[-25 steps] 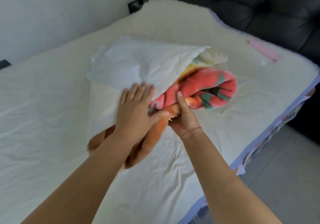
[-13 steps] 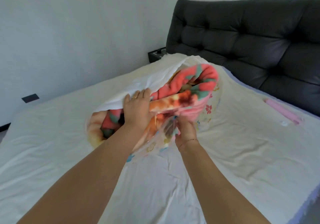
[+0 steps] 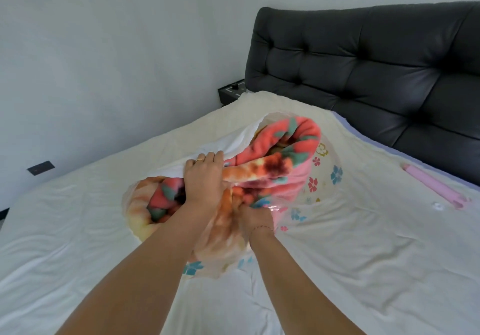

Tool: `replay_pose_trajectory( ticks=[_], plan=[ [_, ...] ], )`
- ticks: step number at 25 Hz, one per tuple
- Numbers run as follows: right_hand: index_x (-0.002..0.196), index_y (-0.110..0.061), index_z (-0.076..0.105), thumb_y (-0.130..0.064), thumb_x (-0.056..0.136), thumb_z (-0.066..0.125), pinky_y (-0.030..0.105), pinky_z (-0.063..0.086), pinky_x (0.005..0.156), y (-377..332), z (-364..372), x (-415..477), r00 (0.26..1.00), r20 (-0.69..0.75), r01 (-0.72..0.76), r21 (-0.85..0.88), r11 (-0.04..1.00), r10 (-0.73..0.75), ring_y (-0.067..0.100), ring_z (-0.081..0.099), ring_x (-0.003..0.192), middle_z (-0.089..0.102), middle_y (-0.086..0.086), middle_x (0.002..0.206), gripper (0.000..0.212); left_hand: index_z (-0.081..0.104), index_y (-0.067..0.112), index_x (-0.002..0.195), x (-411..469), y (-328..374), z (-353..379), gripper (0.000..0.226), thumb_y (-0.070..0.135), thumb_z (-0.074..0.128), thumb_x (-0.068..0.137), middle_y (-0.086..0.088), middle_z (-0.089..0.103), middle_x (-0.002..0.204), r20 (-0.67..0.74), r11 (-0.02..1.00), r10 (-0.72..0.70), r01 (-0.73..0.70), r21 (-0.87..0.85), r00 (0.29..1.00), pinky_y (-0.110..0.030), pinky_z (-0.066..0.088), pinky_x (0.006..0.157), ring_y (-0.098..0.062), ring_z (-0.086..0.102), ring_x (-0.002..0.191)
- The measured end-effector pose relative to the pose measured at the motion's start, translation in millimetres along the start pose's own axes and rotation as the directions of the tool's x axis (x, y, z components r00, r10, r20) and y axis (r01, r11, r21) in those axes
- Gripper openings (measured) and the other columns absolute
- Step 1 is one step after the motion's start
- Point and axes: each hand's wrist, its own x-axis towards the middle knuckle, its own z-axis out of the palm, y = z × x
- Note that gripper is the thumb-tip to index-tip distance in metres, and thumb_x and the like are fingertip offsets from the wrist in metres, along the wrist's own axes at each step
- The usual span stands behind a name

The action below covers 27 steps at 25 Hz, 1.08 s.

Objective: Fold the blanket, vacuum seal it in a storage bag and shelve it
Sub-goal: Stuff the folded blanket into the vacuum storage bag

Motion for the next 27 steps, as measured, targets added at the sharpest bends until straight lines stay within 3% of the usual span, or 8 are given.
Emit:
replay_pose_trajectory(
  ticks=[3,6,9,11,14,17,20,27],
  plan=[
    [0.099,-0.003,0.060,-0.026,0.076,0.054,0.042,0.057,0.083,-2.7,-14.8,7.6,0.988,0.148,-0.013,-0.243,0.970,0.051,0.033,0.069,0.090,0.069,0.016,0.099,0.033,0.067,0.018,0.107,1.3,4.8,1.7,0.070,0.045,0.088,0.046,0.000,0.065,0.082,-0.005,0.999,0.006,-0.006,-0.048,1.000,-0.034,0.042,0.065,-0.024,0.062,0.078],
    [0.104,-0.004,0.059,-0.023,0.095,0.044,0.032,0.050,0.088,-6.1,-31.0,5.4,0.977,0.206,0.130,-0.388,0.912,-0.052,0.030,0.062,0.097,0.064,0.014,0.104,0.026,0.069,0.020,0.103,4.0,11.6,-0.6,0.065,0.044,0.089,0.047,0.002,0.066,0.081,-0.008,0.996,0.001,-0.002,-0.085,1.000,-0.033,0.044,0.066,-0.024,0.062,0.077],
    [0.069,-0.009,0.048,-0.029,0.100,0.043,0.027,0.040,0.066,-4.5,-46.8,-13.9,0.945,0.171,0.315,-0.244,0.917,-0.279,0.019,0.047,0.070,0.049,0.003,0.069,0.037,0.061,0.025,0.125,10.1,14.7,-12.4,0.057,0.043,0.076,0.072,0.002,0.067,0.108,0.100,0.973,-0.015,0.037,-0.228,0.995,-0.034,0.041,0.084,-0.023,0.058,0.103],
    [0.059,-0.012,0.036,-0.027,0.099,0.046,0.022,0.031,0.054,-5.0,-52.1,-21.5,0.931,0.121,0.355,-0.090,0.931,-0.343,0.014,0.036,0.058,0.036,-0.001,0.058,0.044,0.064,0.025,0.124,18.6,7.4,-21.1,0.045,0.038,0.070,0.081,-0.001,0.067,0.116,0.188,0.906,-0.026,0.102,-0.410,0.982,-0.033,0.042,0.088,-0.024,0.057,0.109],
    [0.059,-0.011,0.038,-0.023,0.098,0.049,0.017,0.031,0.049,-14.7,-55.6,-25.9,0.912,0.102,0.391,0.075,0.917,-0.397,0.013,0.035,0.056,0.038,-0.001,0.055,0.043,0.075,0.016,0.097,29.9,-5.2,-39.5,0.018,0.026,0.064,0.087,-0.006,0.072,0.097,0.242,0.859,-0.041,0.158,-0.487,0.969,-0.034,0.046,0.079,-0.027,0.063,0.095],
    [0.058,-0.014,0.036,-0.026,0.097,0.052,0.023,0.032,0.053,-38.6,-62.1,-33.6,0.862,0.103,0.476,0.174,0.862,-0.497,0.013,0.034,0.055,0.034,0.000,0.054,0.044,0.074,0.012,0.087,33.7,-7.1,-65.7,0.016,0.023,0.062,0.087,-0.011,0.070,0.086,0.255,0.874,-0.037,0.155,-0.460,0.966,-0.036,0.043,0.074,-0.028,0.062,0.085],
    [0.057,-0.017,0.032,-0.026,0.097,0.053,0.021,0.029,0.049,-76.9,-75.1,-50.1,0.800,0.099,0.557,0.245,0.793,-0.592,0.009,0.029,0.049,0.029,-0.003,0.052,0.046,0.070,0.011,0.074,40.1,-10.1,-109.0,0.021,0.028,0.066,0.086,-0.008,0.064,0.070,0.231,0.795,-0.094,0.213,-0.569,0.968,-0.033,0.041,0.066,-0.026,0.058,0.073],
    [0.050,-0.020,0.039,-0.023,0.095,0.054,0.021,0.036,0.051,-147.7,-111.0,-107.7,0.722,0.186,0.542,0.447,0.712,-0.667,0.008,0.038,0.046,0.039,-0.004,0.049,0.048,0.063,0.019,0.074,52.8,-31.0,-213.9,0.019,0.029,0.065,0.089,0.000,0.059,0.072,0.462,0.543,-0.052,0.413,-0.731,0.885,-0.023,0.035,0.058,-0.013,0.050,0.065]
  ],
)
